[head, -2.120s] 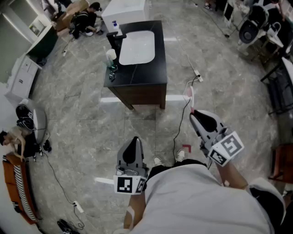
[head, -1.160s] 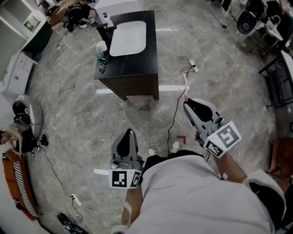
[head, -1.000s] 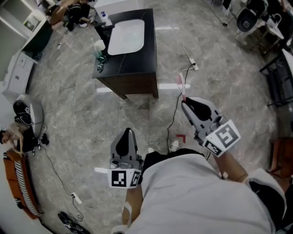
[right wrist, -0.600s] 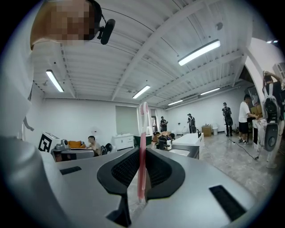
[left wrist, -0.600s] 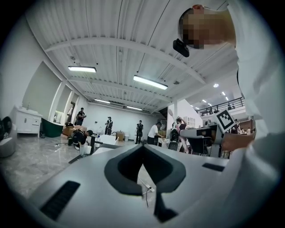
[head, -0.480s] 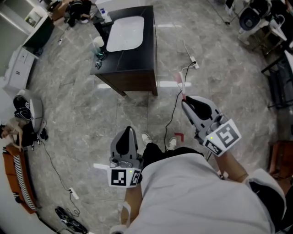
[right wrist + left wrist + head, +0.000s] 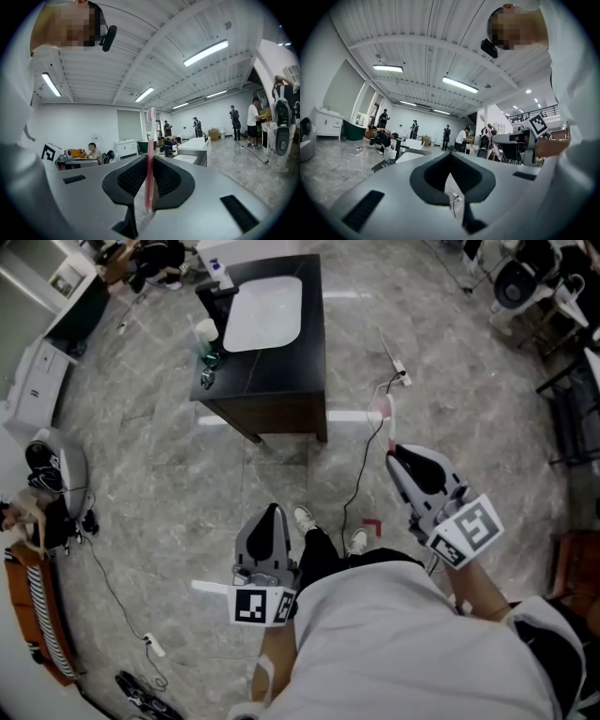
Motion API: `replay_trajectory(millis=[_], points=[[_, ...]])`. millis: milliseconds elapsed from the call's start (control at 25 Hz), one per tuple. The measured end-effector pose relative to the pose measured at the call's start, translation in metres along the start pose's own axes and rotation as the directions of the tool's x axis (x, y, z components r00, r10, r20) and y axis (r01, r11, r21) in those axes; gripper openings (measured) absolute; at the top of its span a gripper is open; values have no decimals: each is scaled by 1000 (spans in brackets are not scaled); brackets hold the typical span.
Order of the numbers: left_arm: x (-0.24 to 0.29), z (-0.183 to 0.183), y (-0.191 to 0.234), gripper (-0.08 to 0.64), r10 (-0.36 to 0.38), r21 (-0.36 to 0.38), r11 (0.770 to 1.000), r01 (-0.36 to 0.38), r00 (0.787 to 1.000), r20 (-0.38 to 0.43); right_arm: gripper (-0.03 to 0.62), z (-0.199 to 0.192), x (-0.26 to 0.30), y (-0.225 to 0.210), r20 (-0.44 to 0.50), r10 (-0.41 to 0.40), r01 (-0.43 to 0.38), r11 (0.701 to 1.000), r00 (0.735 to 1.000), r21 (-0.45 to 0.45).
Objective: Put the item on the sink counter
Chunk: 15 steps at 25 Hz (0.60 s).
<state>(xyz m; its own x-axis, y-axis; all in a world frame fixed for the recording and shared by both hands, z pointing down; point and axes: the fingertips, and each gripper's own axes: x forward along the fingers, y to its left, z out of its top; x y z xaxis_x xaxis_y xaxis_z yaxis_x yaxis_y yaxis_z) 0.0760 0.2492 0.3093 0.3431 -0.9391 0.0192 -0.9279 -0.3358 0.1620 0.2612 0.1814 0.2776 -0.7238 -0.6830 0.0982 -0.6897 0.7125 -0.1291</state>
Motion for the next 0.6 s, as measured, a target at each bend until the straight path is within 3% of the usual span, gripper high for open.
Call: replay_trajectory(millis=[600], points=[[65,23,106,3,-53,-25,998,54,998,34,63,23,111,-4,-19,-51,50,998,999,-33]])
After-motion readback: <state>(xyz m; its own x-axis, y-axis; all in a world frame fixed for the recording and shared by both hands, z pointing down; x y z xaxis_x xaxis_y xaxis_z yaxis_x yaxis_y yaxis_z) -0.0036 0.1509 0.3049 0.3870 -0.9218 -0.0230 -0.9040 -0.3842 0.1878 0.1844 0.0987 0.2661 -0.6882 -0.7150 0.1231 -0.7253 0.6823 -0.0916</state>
